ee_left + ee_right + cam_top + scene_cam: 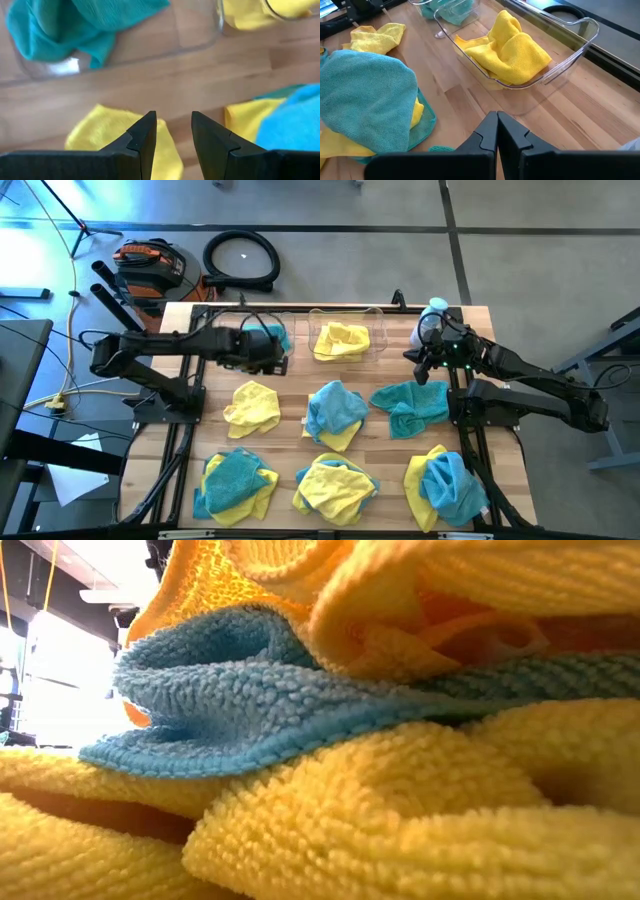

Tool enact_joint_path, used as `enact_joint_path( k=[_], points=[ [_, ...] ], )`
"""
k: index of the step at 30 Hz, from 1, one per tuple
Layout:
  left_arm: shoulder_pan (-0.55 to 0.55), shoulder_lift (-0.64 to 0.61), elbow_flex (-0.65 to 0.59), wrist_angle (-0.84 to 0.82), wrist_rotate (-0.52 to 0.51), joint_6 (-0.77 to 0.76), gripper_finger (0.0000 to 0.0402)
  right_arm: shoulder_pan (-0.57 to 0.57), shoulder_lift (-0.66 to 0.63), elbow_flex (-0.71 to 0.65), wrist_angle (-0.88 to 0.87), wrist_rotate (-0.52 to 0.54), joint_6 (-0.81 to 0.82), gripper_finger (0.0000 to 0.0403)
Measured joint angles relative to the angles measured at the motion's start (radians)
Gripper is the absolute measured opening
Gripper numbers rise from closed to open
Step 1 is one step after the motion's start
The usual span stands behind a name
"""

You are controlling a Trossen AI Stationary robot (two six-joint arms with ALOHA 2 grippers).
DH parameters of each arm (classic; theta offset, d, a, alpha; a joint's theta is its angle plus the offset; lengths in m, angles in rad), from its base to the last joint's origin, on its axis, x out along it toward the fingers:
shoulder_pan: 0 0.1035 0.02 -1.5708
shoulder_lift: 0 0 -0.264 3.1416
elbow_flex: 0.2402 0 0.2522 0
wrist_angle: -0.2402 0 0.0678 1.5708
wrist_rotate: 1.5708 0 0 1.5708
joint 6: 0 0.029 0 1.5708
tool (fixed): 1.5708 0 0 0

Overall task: Sort microfiber towel by color & place in baskets
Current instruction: Put the blue towel into the left transparent bin

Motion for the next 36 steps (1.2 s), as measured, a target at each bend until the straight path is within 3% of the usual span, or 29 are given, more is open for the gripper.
enact_joint_path(
  k=[10, 17, 24, 31, 36],
  points=[
    [-0.22, 0.0, 0.0, -0.001, -0.024, -0.157, 0.0113, 0.0, 0.0, 0.0, 0.006, 0.0, 0.0, 0.0],
    [-0.316, 0.0, 0.0, -0.002, -0.131, 0.03, 0.0113, 0.087, 0.0, 0.008, 0.003, 0.042, 0.086, 0.0],
    [-0.326, -0.007, -0.035, 0.008, -0.149, 0.25, 0.0113, 0.323, 0.027, 0.114, -0.004, 0.304, 0.24, 0.0],
    [-0.307, -0.144, -0.203, 0.114, -0.118, 0.347, 0.0113, 0.527, 0.23, 0.307, -0.089, 0.498, 0.364, 0.0],
    [-0.289, -0.306, -0.324, 0.189, -0.117, 0.394, 0.0113, 0.604, 0.465, 0.503, -0.219, 0.528, 0.441, 0.0]
  ],
)
